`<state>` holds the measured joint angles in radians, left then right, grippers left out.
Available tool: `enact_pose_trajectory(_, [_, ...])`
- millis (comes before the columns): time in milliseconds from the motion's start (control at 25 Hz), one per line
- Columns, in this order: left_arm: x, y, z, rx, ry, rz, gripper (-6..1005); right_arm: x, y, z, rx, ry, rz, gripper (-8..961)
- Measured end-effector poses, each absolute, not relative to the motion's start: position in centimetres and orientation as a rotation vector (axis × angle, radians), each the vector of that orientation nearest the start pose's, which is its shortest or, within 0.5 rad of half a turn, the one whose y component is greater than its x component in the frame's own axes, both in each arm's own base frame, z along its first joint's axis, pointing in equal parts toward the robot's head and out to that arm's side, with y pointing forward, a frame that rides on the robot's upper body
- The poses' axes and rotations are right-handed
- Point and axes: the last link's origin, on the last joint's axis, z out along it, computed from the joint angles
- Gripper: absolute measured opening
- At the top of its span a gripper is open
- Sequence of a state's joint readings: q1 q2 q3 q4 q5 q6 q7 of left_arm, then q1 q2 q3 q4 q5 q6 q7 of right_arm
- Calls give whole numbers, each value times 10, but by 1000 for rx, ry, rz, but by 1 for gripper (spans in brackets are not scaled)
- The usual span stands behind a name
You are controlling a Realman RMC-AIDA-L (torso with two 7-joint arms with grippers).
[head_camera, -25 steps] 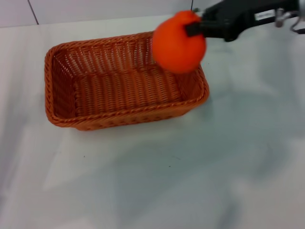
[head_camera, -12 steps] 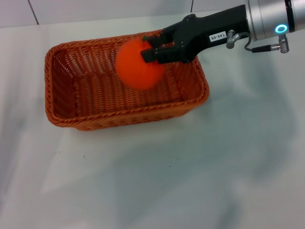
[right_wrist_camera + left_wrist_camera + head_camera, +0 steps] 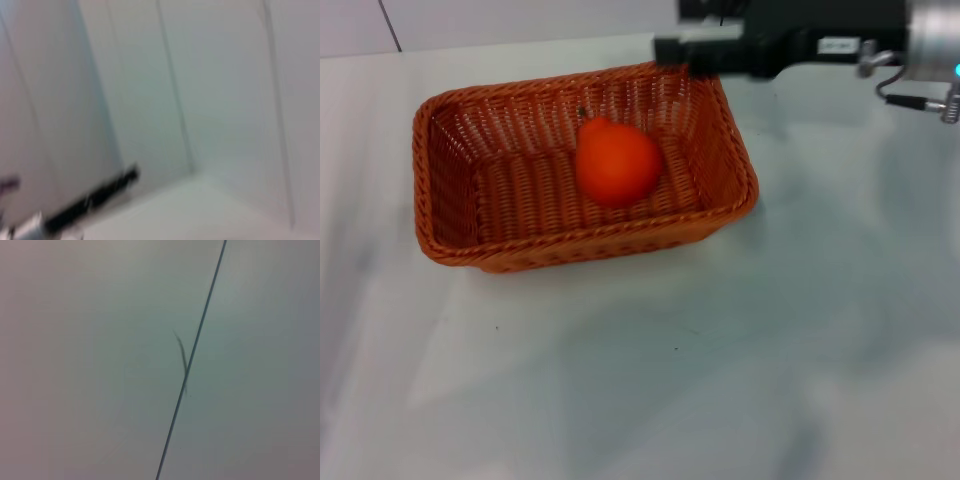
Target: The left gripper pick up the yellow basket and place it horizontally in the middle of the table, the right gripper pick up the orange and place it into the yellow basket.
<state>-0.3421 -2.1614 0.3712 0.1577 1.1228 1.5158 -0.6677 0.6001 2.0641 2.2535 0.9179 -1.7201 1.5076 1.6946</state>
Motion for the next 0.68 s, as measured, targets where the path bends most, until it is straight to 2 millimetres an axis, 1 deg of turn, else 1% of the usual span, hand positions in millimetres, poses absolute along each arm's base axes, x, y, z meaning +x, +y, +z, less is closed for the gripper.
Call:
enact_pose_trajectory(120, [-330,282,18,-1477,-630,-1139,566,193,365,53,-368,-2188,-510,854])
enact_pose_trajectory(200, [-330,280,18,-1476,-628,-1144,567,212,357,55,-321,-2043,-638,940])
enact_pose_trajectory(400, [-329,279,16,-1474,-630,-1155,567,264,342,51,-337,-1733,-1048,942])
enact_pose_trajectory(520, [-328,277,16,-1472,-630,-1164,566,289,335,51,-388,-1603,-1268,942])
enact_pose_trajectory(560, [-328,276,15,-1470,-630,-1166,566,300,332,51,-405,-1554,-1391,942])
enact_pose_trajectory(600, [-328,275,15,-1467,-630,-1169,566,300,332,51,-405,-1554,-1391,942])
enact_pose_trajectory(640, [-328,274,15,-1461,-631,-1174,566,304,331,52,-407,-1540,-1433,942])
enact_pose_trajectory(680, [-328,274,15,-1458,-630,-1178,566,312,329,53,-429,-1506,-1521,942])
